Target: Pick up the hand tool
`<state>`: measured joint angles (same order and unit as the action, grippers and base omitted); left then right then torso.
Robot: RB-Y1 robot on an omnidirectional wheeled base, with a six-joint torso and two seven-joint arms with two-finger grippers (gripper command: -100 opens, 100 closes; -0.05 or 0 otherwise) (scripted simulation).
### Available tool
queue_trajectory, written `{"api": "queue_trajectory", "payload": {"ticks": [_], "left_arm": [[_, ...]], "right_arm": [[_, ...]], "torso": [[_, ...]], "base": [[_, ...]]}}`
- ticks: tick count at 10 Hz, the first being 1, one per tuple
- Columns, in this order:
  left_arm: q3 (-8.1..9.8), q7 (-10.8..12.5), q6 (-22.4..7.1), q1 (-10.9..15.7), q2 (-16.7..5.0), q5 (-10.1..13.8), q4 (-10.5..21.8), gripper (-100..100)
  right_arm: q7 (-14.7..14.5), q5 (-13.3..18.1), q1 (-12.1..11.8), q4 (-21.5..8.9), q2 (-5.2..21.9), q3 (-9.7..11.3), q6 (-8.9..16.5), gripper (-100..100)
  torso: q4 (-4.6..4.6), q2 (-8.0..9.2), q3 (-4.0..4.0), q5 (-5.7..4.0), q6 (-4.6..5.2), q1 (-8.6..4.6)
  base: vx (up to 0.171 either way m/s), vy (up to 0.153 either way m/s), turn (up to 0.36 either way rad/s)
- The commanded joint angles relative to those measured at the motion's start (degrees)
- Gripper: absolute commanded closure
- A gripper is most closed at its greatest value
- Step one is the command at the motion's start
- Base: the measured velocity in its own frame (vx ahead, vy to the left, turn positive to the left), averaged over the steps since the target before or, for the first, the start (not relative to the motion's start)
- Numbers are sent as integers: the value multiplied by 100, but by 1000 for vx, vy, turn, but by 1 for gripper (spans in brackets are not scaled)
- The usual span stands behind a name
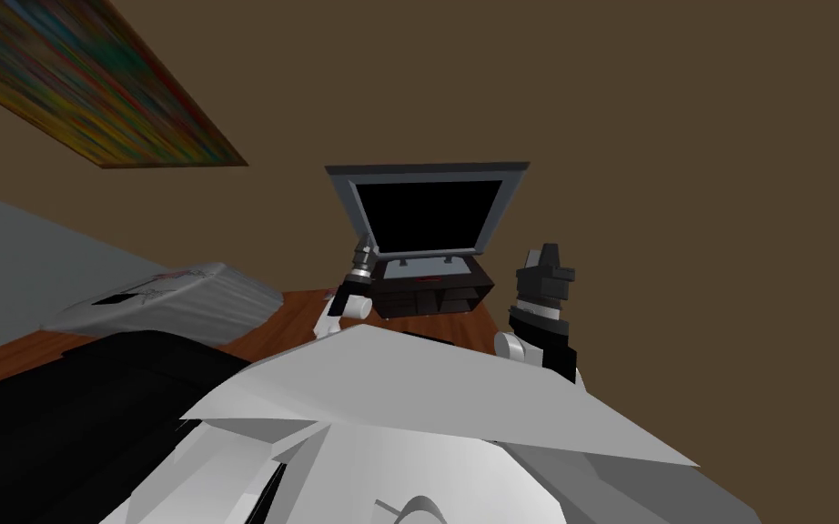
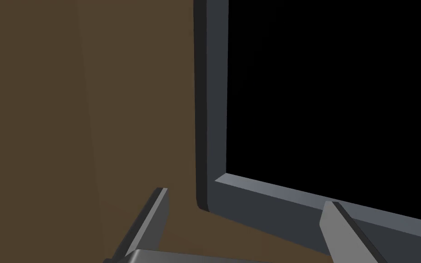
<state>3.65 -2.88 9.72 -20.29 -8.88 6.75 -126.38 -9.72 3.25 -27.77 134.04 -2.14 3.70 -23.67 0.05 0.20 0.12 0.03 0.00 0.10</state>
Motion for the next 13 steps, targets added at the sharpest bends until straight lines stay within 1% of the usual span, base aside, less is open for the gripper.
{"api": "queue_trajectory", "payload": {"ticks": [1, 2, 3, 4, 5, 6, 7, 8, 9, 10, 11, 12, 13], "left_arm": [[40, 23, -167, 110, -13, 5, 37, -100], [98, 65, -384, 265, -26, 10, 145, -100], [98, 65, -388, 265, -26, 10, 145, -100], [158, 110, -601, 424, -31, 16, 265, -100], [222, 156, -753, 586, -32, 23, 398, -100], [222, 156, -867, 586, -32, 23, 398, -100], [287, 205, -1102, 749, -30, 31, 542, -100], [354, 255, -1276, 913, -29, 41, 688, -100], [354, 255, -1393, 913, -29, 41, 700, -100], [422, 306, -1604, 1075, -30, 51, 871, -100], [422, 306, -1673, 1075, -30, 51, 871, -100], [492, 359, -1888, 1234, -36, 63, 1056, -100], [492, 359, -1963, 1234, -36, 63, 1056, -100]], "right_arm": [[0, 0, 0, 0, 0, 0, 0, 0], [0, 0, 0, 0, 0, 0, 0, 0], [0, 0, 0, 0, 0, 0, 0, 0], [0, 0, -1, 0, 0, 0, 0, 0], [0, 0, 0, 0, 0, 0, 0, 0], [0, 0, 0, 0, 0, 0, 0, 0], [0, 0, -1, 0, 0, 0, 0, 0], [0, 0, 0, 0, 0, 0, 0, 0], [0, 0, 0, 0, 0, 0, 0, 0], [0, 0, -1, 0, 0, 0, 0, 0], [0, 0, 0, 0, 0, 0, 0, 0], [0, 0, -1, 0, 0, 0, 0, 0], [0, 0, -1, 0, 0, 0, 0, 0]], "torso": [[0, 0, 0, 0, 0, 0], [-1, -5, -3, -1, -1, -4], [-1, -6, -4, -1, 0, -4], [-2, -9, -5, -1, -1, -3], [-2, -8, -5, -1, 0, -1], [-1, -4, -3, -1, 1, -2], [-1, -7, -3, -1, -2, -3], [-2, -9, -5, -1, 0, -5], [-2, -11, -6, -2, 1, -8], [-3, -12, -7, -2, -3, -8], [-3, -15, -8, -2, 0, -10], [-4, -17, -9, -2, -3, -9], [-4, -19, -11, -3, 0, -12]], "base": [[-42, 8, -39], [-42, 11, -73], [-34, 14, -43], [-44, 18, -76], [-58, 17, -134], [-42, 12, -51], [-35, 6, -77], [-39, -2, -144], [-30, -2, -50], [-25, -6, -92], [-17, -6, -53], [-15, -13, -97], [-11, -14, -51]]}}
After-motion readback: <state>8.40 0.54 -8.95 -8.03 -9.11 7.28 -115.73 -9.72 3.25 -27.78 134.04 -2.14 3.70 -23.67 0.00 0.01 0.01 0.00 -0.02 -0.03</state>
